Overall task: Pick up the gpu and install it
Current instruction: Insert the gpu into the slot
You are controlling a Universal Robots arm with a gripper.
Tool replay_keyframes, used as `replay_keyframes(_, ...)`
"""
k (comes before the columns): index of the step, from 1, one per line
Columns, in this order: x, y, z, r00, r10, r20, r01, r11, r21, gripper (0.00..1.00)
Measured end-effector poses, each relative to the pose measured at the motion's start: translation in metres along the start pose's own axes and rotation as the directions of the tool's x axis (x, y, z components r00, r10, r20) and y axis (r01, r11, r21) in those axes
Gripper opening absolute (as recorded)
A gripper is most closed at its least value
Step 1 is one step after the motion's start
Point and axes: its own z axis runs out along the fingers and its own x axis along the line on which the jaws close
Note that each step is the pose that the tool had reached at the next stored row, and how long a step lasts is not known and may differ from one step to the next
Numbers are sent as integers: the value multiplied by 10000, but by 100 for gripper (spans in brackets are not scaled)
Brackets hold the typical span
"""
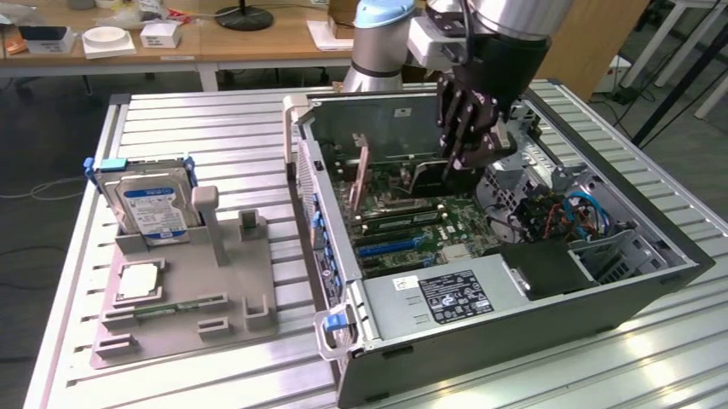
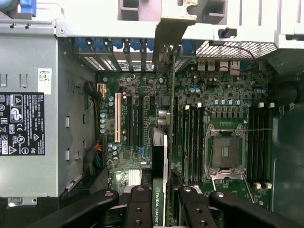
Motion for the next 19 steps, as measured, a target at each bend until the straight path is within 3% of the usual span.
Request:
replay_keyframes(11, 7, -71, 197, 10000, 1, 7, -1, 10000, 1, 26)
replay_keyframes(15, 8, -75, 233, 10000, -3, 97, 3, 10000, 0, 26)
replay_keyframes(19, 9, -76, 256, 9999, -5, 128, 5, 10000, 13, 26)
